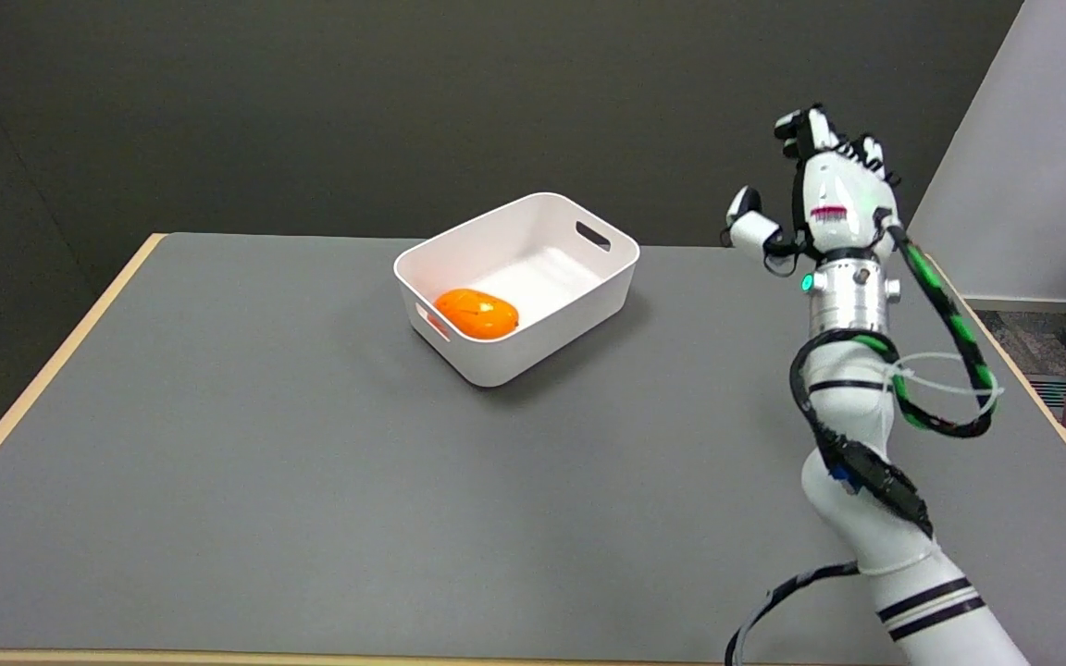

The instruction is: Place mango into white box.

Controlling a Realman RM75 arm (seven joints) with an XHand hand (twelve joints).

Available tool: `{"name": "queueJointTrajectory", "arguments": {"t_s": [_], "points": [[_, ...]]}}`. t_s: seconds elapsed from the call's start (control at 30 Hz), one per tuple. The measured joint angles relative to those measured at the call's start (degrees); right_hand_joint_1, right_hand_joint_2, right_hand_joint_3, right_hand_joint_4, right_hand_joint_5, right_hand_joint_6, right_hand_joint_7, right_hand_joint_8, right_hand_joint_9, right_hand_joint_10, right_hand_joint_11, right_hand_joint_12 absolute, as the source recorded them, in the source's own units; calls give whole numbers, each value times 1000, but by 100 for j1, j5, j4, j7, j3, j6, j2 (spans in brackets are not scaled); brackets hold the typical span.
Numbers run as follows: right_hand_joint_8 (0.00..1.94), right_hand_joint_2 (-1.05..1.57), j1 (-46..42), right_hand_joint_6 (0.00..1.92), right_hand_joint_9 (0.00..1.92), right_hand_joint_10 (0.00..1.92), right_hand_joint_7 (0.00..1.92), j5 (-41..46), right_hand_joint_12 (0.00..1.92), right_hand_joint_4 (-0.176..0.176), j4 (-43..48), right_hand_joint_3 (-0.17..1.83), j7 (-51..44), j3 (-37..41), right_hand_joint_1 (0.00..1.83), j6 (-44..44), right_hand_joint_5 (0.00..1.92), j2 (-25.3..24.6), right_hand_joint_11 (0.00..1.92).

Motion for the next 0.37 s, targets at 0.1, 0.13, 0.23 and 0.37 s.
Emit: {"name": "queueJointTrajectory", "arguments": {"t_s": [0.1,0.13,0.23,0.37], "points": [[732,856,-96,990,381,958,399,-45,1465,-5,48,872,-49,-42,883,111,169,-71,41],[733,855,-125,989,381,959,399,-56,1468,-5,63,873,-66,-58,884,143,169,-92,40],[735,855,-183,990,381,962,400,-78,1472,-5,101,873,-108,-109,884,224,169,-137,37],[738,854,-209,992,381,964,401,-65,1478,-5,151,873,-149,-182,884,301,170,-157,37]]}}
